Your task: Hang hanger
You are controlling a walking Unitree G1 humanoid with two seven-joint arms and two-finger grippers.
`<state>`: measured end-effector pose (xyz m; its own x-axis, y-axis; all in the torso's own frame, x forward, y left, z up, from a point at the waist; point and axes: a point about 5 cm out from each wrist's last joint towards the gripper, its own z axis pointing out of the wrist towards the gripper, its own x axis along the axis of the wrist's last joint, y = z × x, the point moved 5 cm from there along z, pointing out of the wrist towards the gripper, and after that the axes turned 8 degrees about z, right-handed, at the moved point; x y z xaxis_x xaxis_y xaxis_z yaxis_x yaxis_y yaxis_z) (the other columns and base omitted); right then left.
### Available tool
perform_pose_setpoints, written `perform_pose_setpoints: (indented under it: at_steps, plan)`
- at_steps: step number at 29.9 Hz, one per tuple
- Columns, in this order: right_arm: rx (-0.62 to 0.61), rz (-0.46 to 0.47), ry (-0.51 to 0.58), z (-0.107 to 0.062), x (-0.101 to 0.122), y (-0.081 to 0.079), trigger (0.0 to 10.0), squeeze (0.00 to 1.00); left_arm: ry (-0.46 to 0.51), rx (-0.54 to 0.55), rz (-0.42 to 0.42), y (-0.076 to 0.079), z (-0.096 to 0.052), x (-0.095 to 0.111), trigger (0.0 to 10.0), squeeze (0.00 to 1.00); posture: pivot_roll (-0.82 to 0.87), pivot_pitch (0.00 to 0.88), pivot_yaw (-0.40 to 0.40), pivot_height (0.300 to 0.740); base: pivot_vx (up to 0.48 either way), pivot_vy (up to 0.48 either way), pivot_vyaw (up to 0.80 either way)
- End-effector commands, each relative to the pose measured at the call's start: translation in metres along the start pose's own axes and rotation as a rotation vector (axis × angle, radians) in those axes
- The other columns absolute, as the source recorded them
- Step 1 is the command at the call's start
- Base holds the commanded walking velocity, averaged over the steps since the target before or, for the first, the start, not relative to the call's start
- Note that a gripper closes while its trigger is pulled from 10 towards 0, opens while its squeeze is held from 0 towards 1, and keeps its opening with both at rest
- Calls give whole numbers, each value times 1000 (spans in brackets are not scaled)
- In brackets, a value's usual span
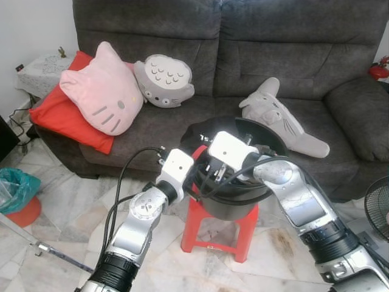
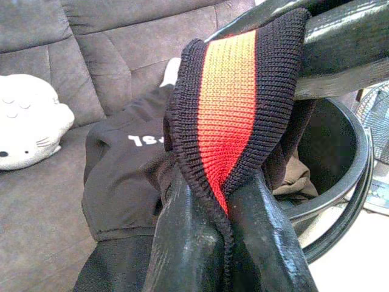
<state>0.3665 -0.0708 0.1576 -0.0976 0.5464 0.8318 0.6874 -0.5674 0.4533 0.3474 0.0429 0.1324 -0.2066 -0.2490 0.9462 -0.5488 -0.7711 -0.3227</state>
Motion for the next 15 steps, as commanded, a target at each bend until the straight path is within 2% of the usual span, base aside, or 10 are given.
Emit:
perform_pose_setpoints:
  at_steps: [1, 3, 4, 8, 9, 15]
  plan:
    - [-13, -3, 18, -4, 3, 2, 10000, 820, 11, 3, 9, -2, 0, 2, 0, 0, -76, 0, -3, 740, 0, 0, 0]
    - [-13, -3, 17, -4, 2, 1, 10000, 820, 12, 3, 10, -2, 0, 2, 0, 0, -76, 0, -3, 740, 0, 0, 0]
    - [-15, 0, 15, -4, 2, 1, 10000, 1000, 12, 5, 9, -2, 0, 2, 0, 0, -76, 0, -3, 740, 0, 0, 0]
    - [-24, 1, 0, -4, -2, 1, 10000, 965, 15, 8, 7, -3, 0, 3, 0, 0, -77, 0, -4, 740, 0, 0, 0]
    - [-25, -5, -17, -5, -6, 0, 10000, 0, 16, 10, 9, -3, 0, 4, 0, 0, -77, 0, -4, 740, 0, 0, 0]
    - [-26, 12, -58, -6, -19, -4, 10000, 0, 17, 15, 4, -5, 0, 5, 0, 0, -75, 0, -4, 740, 0, 0, 0]
